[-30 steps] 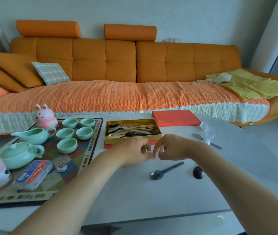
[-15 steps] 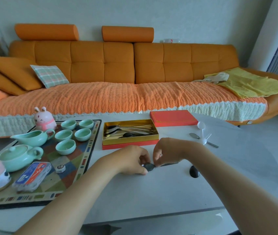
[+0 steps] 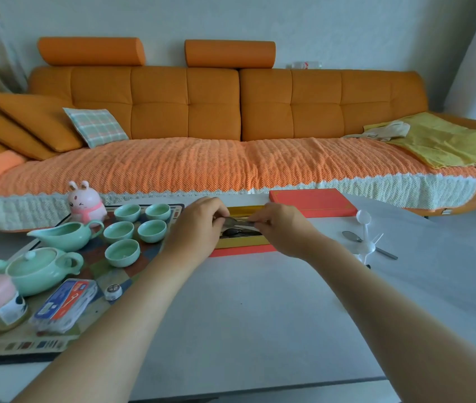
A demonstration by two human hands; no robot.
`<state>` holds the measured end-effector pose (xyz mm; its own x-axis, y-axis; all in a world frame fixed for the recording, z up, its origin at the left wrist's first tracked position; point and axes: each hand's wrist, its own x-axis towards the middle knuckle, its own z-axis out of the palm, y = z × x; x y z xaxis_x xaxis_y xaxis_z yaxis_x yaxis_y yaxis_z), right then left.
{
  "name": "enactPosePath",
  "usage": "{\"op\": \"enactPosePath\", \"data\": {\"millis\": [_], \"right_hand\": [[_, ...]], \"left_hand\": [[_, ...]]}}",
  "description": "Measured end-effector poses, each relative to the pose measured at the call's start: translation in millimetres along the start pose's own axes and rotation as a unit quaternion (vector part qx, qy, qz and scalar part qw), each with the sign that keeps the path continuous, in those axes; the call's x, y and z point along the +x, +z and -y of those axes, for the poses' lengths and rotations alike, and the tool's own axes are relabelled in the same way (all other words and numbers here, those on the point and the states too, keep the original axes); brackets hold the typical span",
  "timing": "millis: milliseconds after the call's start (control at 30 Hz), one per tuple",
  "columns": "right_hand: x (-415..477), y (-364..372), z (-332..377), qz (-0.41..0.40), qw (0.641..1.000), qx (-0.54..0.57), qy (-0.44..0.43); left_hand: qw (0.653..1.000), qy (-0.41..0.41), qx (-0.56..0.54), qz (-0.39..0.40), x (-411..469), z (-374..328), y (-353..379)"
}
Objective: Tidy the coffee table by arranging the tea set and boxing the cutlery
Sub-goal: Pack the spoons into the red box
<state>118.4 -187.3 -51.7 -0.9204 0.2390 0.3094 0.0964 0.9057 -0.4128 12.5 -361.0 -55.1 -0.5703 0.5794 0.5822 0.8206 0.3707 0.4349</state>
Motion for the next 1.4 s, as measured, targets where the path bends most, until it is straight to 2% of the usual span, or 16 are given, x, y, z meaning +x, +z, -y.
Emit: {"op": "enactPosePath", "data": {"millis": [100,200,333,433,533,667,767,933,1000,1100,1233,1400], "right_hand": [[10.7,12.9,-1.6,-0.034,0.998,-0.027,-0.036],[19.7,26.0,-2.1,-0.022,0.998,-0.046,-0.032],[29.2,38.2,4.8,0.025,0.999,-0.039,0.022],[31.7,43.4,9.7,0.049,0.996,-0.024,0.066],[28.4,42.5,11.8,0.05,0.997,0.015,0.064],[19.6,41.2,9.6,0.089,0.995,0.015,0.034],[10.9,34.3,6.3,0.1,0.995,0.022,0.022],[-6.8,7.8,-5.7,-0.014,0.999,-0.003,-0.039],[-15.6,-5.6,-14.9,-0.034,0.999,-0.01,-0.019],[-34.4,-22.7,-30.3,-0.007,0.999,-0.027,0.043],[-60.5,-39.4,-57.9,0.047,0.987,-0.076,0.134],[-84.9,-53.4,-86.6,0.111,0.965,-0.156,0.178]], "left_hand": [[1.0,0.012,0.021,0.004,-1.3,14.1,2.3],[0.996,0.008,0.039,0.082,-7.4,25.9,5.9],[0.975,0.022,0.1,0.198,-16.0,28.4,5.2],[0.957,0.026,0.165,0.238,-17.5,30.2,5.2],[0.957,0.022,0.173,0.233,-16.6,30.4,7.2],[0.955,0.046,0.205,0.21,-15.9,25.1,9.4],[0.951,0.034,0.218,0.216,-14.5,23.3,10.8],[0.961,0.01,0.212,0.178,-10.9,5.8,13.9],[0.973,0.018,0.17,0.155,-10.3,-8.5,19.3],[0.983,0.04,0.114,0.136,-12.6,-36.5,30.9],[0.982,0.035,0.045,0.179,-18.1,-74.2,48.2],[0.97,0.039,0.014,0.24,-24.2,-101.8,72.1]]}}
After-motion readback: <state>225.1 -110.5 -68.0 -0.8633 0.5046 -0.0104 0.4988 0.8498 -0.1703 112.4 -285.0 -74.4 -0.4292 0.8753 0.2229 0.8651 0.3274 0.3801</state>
